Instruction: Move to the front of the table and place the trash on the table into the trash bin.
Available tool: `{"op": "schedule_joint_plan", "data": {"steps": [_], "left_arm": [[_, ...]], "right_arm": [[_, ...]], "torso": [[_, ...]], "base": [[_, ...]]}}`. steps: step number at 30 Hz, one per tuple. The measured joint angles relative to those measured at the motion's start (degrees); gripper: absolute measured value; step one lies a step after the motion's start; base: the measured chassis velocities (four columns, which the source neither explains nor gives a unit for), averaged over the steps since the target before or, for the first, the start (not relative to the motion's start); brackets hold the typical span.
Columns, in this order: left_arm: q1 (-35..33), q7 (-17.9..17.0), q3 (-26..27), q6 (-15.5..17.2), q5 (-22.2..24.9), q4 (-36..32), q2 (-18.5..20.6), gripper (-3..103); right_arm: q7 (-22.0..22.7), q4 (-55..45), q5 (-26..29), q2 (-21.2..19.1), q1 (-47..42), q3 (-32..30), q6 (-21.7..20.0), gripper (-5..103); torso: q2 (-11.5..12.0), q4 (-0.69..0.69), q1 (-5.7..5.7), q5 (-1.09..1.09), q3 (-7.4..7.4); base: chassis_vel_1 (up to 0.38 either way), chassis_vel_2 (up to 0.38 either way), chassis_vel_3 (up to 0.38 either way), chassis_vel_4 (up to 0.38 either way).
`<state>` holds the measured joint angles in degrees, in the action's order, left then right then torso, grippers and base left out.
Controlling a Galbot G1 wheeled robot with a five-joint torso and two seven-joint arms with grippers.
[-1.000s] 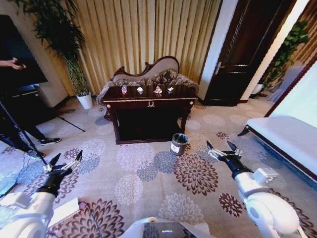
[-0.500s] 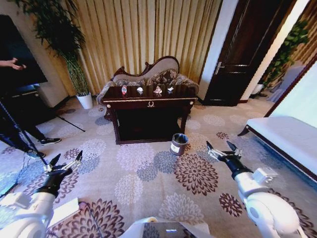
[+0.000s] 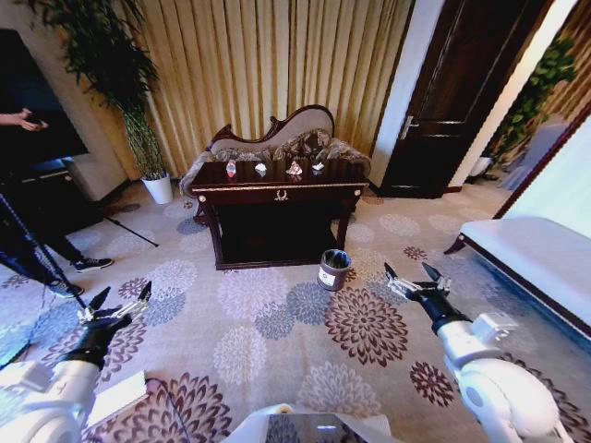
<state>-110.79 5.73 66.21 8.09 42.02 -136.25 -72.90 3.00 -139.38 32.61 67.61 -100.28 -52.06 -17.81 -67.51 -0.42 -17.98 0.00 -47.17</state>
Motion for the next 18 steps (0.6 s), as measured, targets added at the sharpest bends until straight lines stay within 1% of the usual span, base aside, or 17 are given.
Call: {"op": "schedule_joint_plan", "data": {"steps": [7,9,12,14,16,18], "left_arm": [[-0.4,0.2,0.6,-0.4,0.0,0.0,-0.3,100],[-0.4,0.4,0.6,-0.5,0.0,-0.1,-0.4,100],[-0.5,0.5,0.6,-0.5,0.1,-0.2,-0.5,100],[-0.5,0.6,0.7,-0.5,0.1,-0.2,-0.5,100],[-0.5,0.6,0.7,-0.6,0.1,-0.2,-0.5,100],[-0.6,0.7,0.8,-0.7,0.1,-0.3,-0.6,100]], "right_arm": [[0.0,-0.1,-0.2,0.0,-0.2,0.1,0.0,100],[-0.1,-0.1,-0.2,-0.1,-0.1,0.1,0.0,100],[-0.1,-0.1,-0.2,-0.1,-0.2,0.1,0.1,100],[-0.1,-0.2,-0.2,0.0,-0.2,0.1,0.1,100],[-0.1,-0.2,-0.2,0.0,-0.2,0.1,0.1,100],[-0.1,-0.2,-0.2,0.2,-0.3,0.1,0.1,100]], "torso": [[0.0,-0.02,0.00,-0.01,0.00],[0.0,0.01,-0.02,0.03,-0.02],[0.0,0.00,-0.05,0.05,-0.02],[0.0,-0.03,-0.05,-0.03,-0.01],[0.0,-0.01,-0.05,-0.05,-0.01],[0.0,0.03,-0.04,0.04,-0.02]], "base": [[-0.237,0.209,0.220,-0.221],[-0.271,0.255,0.262,-0.253],[-0.269,0.246,0.275,-0.258],[-0.275,0.250,0.302,-0.252],[-0.260,0.282,0.253,-0.253],[-0.188,0.283,0.218,-0.264]]}}
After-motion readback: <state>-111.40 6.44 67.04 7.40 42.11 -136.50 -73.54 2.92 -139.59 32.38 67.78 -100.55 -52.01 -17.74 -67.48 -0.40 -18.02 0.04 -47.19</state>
